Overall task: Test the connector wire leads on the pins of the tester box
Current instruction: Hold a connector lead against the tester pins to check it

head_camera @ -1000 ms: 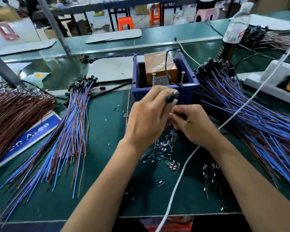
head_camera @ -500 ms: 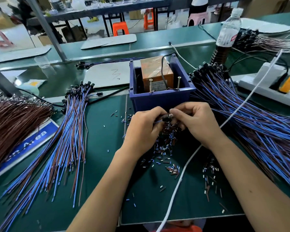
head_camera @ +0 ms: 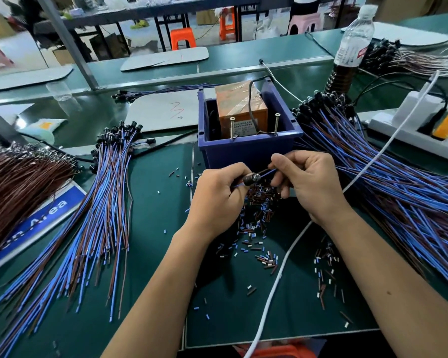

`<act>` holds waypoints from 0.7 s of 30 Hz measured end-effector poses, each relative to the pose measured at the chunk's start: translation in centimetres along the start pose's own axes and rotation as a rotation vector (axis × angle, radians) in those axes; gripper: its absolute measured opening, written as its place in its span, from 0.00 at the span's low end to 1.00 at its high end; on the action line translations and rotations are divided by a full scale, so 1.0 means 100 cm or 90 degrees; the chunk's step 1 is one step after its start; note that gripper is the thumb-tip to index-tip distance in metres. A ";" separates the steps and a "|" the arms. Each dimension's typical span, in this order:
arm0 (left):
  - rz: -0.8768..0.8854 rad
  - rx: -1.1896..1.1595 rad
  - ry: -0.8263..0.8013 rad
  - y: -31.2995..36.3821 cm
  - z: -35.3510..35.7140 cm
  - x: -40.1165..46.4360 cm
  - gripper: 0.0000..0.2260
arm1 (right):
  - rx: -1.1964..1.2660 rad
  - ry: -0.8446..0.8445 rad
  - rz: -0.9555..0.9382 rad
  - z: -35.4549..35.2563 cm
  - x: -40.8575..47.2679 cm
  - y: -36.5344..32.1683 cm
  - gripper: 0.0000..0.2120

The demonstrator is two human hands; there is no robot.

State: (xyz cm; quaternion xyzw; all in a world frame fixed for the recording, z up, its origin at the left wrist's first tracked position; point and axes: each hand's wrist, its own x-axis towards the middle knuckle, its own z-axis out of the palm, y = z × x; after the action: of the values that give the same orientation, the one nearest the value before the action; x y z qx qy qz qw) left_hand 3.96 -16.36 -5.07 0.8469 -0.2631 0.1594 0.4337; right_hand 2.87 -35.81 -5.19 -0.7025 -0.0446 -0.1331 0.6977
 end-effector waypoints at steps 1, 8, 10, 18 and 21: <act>-0.002 -0.002 -0.002 0.000 0.000 0.000 0.10 | -0.005 0.002 0.000 0.000 0.000 0.001 0.12; -0.009 -0.029 -0.011 0.001 -0.001 0.001 0.10 | -0.073 0.005 -0.027 -0.001 -0.001 0.000 0.15; -0.008 -0.035 -0.011 0.001 -0.002 0.000 0.09 | -0.126 -0.007 -0.045 -0.002 -0.001 0.000 0.15; -0.038 -0.051 -0.022 0.001 -0.005 -0.001 0.11 | -0.131 -0.051 -0.063 -0.006 -0.002 -0.004 0.19; -0.039 -0.053 -0.017 0.001 -0.005 -0.002 0.10 | -0.125 -0.046 -0.064 -0.008 -0.002 -0.004 0.19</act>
State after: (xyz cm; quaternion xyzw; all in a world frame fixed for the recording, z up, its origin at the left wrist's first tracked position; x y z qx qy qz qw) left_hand 3.76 -15.95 -4.85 0.8380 -0.2491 0.1235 0.4695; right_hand 2.46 -36.56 -4.83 -0.7687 -0.0918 -0.1462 0.6158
